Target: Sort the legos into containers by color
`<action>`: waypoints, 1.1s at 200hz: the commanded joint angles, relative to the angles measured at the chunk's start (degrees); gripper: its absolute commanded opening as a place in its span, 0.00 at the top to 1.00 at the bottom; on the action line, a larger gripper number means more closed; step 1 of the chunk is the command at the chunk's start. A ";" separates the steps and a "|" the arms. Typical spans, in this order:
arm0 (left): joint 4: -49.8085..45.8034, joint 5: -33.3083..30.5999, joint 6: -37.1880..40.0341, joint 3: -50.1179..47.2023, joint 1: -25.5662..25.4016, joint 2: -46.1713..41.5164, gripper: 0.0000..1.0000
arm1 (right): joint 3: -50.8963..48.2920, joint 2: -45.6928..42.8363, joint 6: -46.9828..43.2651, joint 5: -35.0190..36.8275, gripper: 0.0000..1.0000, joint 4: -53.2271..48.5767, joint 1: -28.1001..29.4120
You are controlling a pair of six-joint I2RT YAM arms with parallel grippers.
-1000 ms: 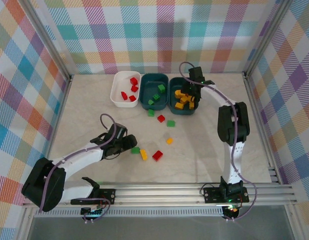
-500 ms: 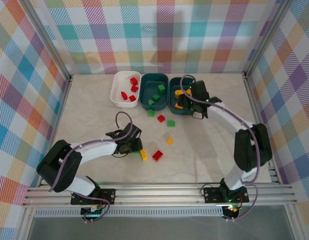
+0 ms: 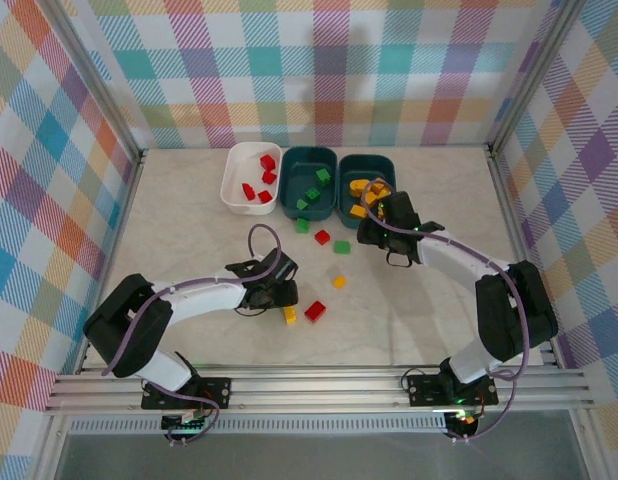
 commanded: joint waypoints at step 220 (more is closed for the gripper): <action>-8.34 -5.43 9.42 12.50 1.69 5.92 0.68 | -6.27 -2.07 1.42 1.14 0.25 8.31 2.50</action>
